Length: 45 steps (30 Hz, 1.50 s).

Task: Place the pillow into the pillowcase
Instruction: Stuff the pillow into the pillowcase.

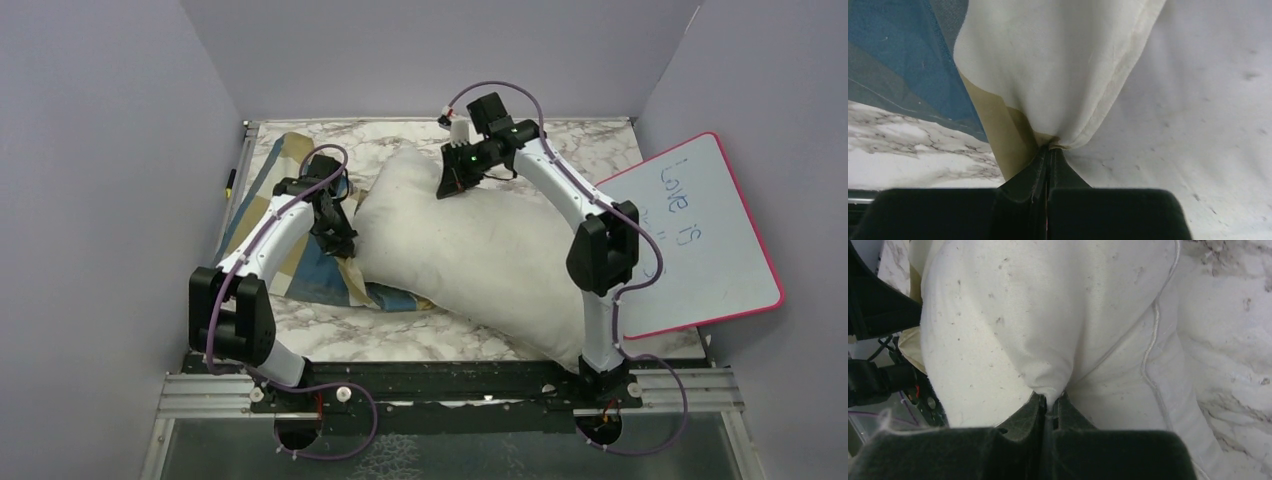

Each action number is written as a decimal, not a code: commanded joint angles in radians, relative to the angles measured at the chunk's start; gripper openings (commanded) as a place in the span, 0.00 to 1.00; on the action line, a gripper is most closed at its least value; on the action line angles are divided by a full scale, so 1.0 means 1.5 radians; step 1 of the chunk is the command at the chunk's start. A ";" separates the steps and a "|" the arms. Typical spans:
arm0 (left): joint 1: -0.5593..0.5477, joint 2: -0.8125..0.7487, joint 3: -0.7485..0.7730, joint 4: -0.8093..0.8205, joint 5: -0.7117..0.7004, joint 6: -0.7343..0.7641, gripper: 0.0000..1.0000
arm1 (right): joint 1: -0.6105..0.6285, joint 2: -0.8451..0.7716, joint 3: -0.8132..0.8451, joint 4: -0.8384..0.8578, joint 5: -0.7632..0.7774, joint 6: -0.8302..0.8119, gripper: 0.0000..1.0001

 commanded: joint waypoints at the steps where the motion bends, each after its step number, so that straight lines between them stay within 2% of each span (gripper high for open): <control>1: -0.005 -0.042 -0.040 -0.014 0.048 -0.040 0.00 | 0.006 -0.104 -0.105 0.030 0.017 -0.011 0.00; 4: -0.001 -0.056 0.003 -0.021 0.077 -0.060 0.00 | 0.020 -0.140 -0.179 0.093 -0.037 -0.006 0.00; 7: 0.014 -0.044 0.102 -0.045 0.052 -0.053 0.21 | 0.049 -0.166 -0.217 0.119 -0.028 -0.017 0.00; 10: 0.031 0.006 0.215 -0.073 -0.018 -0.018 0.41 | 0.080 -0.189 -0.244 0.131 0.018 -0.048 0.00; 14: 0.045 0.094 0.314 -0.081 -0.113 0.001 0.44 | 0.104 -0.227 -0.308 0.161 0.069 -0.054 0.00; 17: 0.048 0.151 0.333 -0.063 -0.152 0.000 0.44 | 0.119 -0.269 -0.372 0.196 0.090 -0.051 0.00; 20: 0.055 0.209 0.342 -0.046 -0.125 -0.037 0.44 | 0.136 -0.302 -0.413 0.225 0.111 -0.043 0.00; 26: 0.055 0.273 0.314 -0.044 -0.139 -0.137 0.56 | 0.141 -0.321 -0.424 0.216 0.122 -0.045 0.00; 27: 0.055 0.279 0.311 -0.044 -0.149 -0.154 0.60 | 0.141 -0.324 -0.427 0.218 0.123 -0.046 0.00; 29: 0.055 0.291 0.311 -0.044 -0.172 -0.190 0.76 | 0.144 -0.330 -0.435 0.224 0.125 -0.045 0.00; 31: 0.055 0.310 0.324 -0.043 -0.183 -0.212 0.82 | 0.147 -0.334 -0.441 0.226 0.124 -0.040 0.00; 36: 0.054 0.360 0.313 -0.044 -0.192 -0.250 0.82 | 0.161 -0.335 -0.446 0.229 0.131 -0.036 0.00; 42: 0.044 0.379 0.267 -0.028 -0.225 -0.300 0.73 | 0.166 -0.333 -0.448 0.227 0.136 -0.036 0.00; 43: 0.042 0.384 0.265 -0.021 -0.222 -0.301 0.68 | 0.166 -0.333 -0.450 0.228 0.137 -0.037 0.00; 44: 0.040 0.389 0.262 -0.009 -0.219 -0.298 0.58 | 0.167 -0.332 -0.451 0.228 0.138 -0.036 0.00; 45: 0.038 0.394 0.259 0.002 -0.214 -0.294 0.43 | 0.167 -0.333 -0.454 0.229 0.138 -0.036 0.00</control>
